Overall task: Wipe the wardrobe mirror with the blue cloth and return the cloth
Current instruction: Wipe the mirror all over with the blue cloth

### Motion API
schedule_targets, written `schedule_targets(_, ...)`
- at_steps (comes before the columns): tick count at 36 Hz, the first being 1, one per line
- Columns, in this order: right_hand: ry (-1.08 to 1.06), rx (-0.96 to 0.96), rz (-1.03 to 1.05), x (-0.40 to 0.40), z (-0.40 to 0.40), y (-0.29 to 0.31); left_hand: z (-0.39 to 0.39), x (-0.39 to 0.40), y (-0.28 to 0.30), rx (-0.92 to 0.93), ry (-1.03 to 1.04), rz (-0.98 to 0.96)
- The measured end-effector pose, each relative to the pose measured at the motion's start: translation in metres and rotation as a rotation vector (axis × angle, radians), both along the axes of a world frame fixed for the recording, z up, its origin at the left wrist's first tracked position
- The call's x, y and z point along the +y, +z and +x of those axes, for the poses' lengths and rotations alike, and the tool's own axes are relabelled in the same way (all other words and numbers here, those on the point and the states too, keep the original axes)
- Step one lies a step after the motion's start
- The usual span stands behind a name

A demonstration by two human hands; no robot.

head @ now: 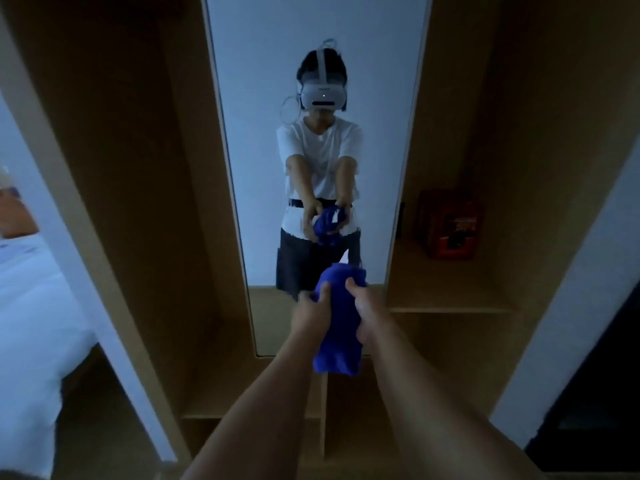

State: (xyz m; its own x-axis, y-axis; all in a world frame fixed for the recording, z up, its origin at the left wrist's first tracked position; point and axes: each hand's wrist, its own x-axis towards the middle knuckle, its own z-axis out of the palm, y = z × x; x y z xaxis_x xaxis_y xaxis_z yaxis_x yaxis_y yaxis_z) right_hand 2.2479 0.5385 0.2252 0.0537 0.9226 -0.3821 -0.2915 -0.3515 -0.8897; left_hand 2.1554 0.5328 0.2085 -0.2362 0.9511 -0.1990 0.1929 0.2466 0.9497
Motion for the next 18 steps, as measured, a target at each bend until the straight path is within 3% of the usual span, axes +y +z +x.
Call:
schedule_targets(6,0.035,0.039,0.027,0.002,-0.030,0.029,-0.030,-0.005,0.026,-0.253,-0.144,0.029)
schedule_targets(12,0.144,0.052,0.126,0.013,-0.057,0.047,-0.086,-0.001,0.057,-0.230,-0.423,-0.048)
schedule_targets(18,0.195,-0.118,0.207,0.026,-0.110,0.073,-0.120,0.011,0.068,-0.377,-0.261,0.009)
